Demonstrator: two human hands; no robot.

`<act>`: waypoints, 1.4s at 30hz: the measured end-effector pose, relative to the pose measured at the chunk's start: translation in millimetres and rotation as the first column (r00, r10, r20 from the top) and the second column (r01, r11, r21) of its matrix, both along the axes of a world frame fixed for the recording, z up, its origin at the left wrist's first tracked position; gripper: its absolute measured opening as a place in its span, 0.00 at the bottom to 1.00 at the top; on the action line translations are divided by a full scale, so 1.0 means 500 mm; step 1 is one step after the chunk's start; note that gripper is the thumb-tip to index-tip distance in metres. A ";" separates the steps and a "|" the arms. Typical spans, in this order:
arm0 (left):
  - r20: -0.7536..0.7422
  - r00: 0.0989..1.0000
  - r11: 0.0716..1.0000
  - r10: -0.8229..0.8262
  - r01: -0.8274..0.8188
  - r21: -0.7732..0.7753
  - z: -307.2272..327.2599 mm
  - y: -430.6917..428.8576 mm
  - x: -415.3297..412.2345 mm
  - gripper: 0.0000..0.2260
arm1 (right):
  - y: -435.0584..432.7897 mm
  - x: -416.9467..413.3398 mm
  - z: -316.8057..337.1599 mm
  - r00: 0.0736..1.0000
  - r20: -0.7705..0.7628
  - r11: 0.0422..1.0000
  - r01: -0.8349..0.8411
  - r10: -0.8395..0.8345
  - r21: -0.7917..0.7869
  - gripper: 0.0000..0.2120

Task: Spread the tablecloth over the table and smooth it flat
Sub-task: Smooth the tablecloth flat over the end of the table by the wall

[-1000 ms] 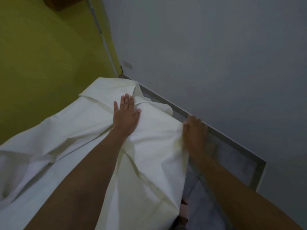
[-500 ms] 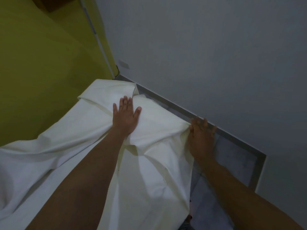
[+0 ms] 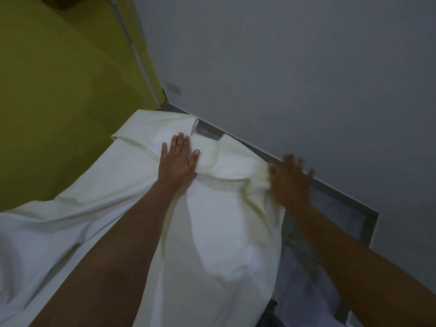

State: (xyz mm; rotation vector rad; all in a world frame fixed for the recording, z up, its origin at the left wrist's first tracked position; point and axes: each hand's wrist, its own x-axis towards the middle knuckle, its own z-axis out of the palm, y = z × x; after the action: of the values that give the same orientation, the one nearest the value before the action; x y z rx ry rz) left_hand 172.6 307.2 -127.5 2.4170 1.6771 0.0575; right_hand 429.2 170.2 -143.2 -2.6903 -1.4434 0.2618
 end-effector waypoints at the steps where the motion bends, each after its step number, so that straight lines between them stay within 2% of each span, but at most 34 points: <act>1: 0.006 1.000 1.000 0.000 0.000 -0.001 -0.001 0.005 -0.001 0.27 | -0.010 0.033 -0.001 0.996 -0.009 0.996 0.087 -0.088 -0.025 0.39; 3: 0.008 1.000 1.000 0.008 -0.008 0.018 -0.004 0.011 0.000 0.27 | -0.025 0.071 0.011 0.982 -0.023 0.981 0.184 -0.185 -0.064 0.34; 6: 0.007 1.000 0.997 0.022 -0.022 0.076 -0.007 0.005 0.004 0.26 | -0.008 0.036 0.033 0.986 -0.068 0.988 0.152 -0.151 0.020 0.25; 9: 0.029 0.999 0.988 0.037 -0.041 0.148 -0.012 -0.024 0.007 0.27 | 0.021 -0.067 0.049 0.998 -0.061 0.990 -0.008 0.017 0.140 0.27; 11: 0.039 0.998 0.986 0.057 -0.062 0.157 -0.017 -0.045 0.005 0.30 | 0.028 -0.142 0.048 0.987 -0.061 0.977 -0.135 0.146 0.163 0.29; 13: 0.023 0.997 0.989 0.079 -0.081 0.120 -0.023 -0.051 -0.005 0.31 | 0.032 -0.187 0.038 0.979 -0.075 0.975 -0.178 0.189 0.134 0.33; 16: -0.019 0.996 0.993 0.085 -0.083 0.079 -0.024 -0.025 -0.020 0.30 | 0.038 -0.193 0.014 0.982 -0.030 0.977 -0.183 0.188 0.107 0.37; 22: -0.038 0.989 0.990 0.142 -0.142 -0.008 -0.015 0.076 -0.048 0.30 | 0.068 -0.135 0.004 0.985 0.059 0.980 -0.167 0.161 0.110 0.34; 28: -0.154 0.978 0.989 0.137 -0.145 -0.037 0.007 0.198 -0.118 0.30 | 0.071 -0.132 0.002 0.990 0.102 0.986 -0.105 0.092 0.127 0.33; 31: -0.115 0.971 0.976 0.210 -0.201 0.090 0.021 0.237 -0.126 0.30 | 0.073 -0.145 -0.002 0.989 0.135 0.987 -0.075 0.056 0.141 0.31; 33: -0.116 0.977 0.977 0.179 -0.162 0.136 0.016 0.238 -0.113 0.29 | 0.074 -0.146 -0.005 0.988 0.150 0.986 -0.070 0.047 0.154 0.30; 35: -0.080 0.990 0.990 0.118 -0.111 0.091 -0.003 0.231 -0.091 0.28 | 0.073 -0.145 -0.007 0.986 0.159 0.984 -0.072 0.046 0.162 0.29; 38: 0.004 0.986 0.986 0.165 -0.165 0.022 -0.024 0.237 -0.070 0.28 | 0.073 -0.143 -0.005 0.985 0.166 0.983 -0.080 0.052 0.164 0.28; 40: -0.051 0.985 0.986 0.163 -0.162 0.022 -0.029 0.254 -0.073 0.29 | 0.073 -0.142 -0.005 0.984 0.168 0.983 -0.086 0.059 0.162 0.28; 42: -0.170 0.982 0.997 0.077 -0.076 0.008 -0.031 0.270 -0.081 0.28 | 0.073 -0.142 -0.005 0.986 0.158 0.983 -0.087 0.061 0.163 0.27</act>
State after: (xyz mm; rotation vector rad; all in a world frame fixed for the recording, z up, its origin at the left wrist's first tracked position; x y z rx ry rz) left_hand 131.9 442.0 -142.9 2.4180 1.8417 -0.1413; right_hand 358.2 206.9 -145.9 -2.5724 -1.5314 -0.0627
